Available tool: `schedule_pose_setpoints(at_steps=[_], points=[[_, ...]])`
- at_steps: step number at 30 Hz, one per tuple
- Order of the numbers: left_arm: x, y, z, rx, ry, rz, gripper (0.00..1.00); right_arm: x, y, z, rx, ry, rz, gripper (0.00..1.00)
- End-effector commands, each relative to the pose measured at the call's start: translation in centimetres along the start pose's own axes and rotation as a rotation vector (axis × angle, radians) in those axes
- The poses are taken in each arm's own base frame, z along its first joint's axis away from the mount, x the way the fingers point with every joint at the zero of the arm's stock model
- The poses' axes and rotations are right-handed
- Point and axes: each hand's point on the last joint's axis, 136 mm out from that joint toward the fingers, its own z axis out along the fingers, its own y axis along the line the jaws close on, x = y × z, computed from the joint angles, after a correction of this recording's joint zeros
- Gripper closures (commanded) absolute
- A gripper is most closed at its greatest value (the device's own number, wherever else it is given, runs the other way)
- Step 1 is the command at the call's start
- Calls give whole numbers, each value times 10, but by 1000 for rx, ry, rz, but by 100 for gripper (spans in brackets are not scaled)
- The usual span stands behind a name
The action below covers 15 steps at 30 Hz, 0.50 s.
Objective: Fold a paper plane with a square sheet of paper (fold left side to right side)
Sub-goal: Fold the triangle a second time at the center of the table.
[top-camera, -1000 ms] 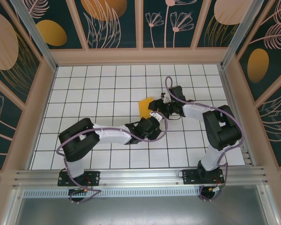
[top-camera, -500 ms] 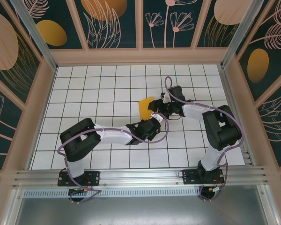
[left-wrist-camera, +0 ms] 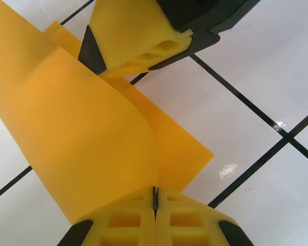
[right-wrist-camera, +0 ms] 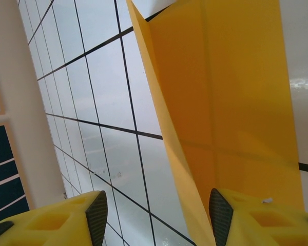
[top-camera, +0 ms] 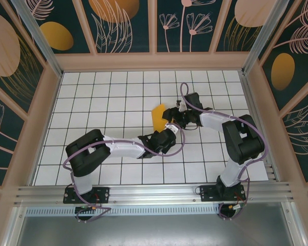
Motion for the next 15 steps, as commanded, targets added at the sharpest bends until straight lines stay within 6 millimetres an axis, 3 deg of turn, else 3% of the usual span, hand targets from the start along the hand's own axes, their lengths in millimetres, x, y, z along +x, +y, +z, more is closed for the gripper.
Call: schedule_pose_setpoints(at_steps=[1, 5, 15], points=[[-14, 1, -9, 5, -36, -30, 100, -10, 12, -11, -4, -32, -35, 41], [-19, 4, -15, 30, -58, -66, 100, -8, 11, -10, -8, -22, -33, 41], [-32, 18, -37, 242, -127, -222, 100, -19, 17, -33, -28, -95, -42, 35]])
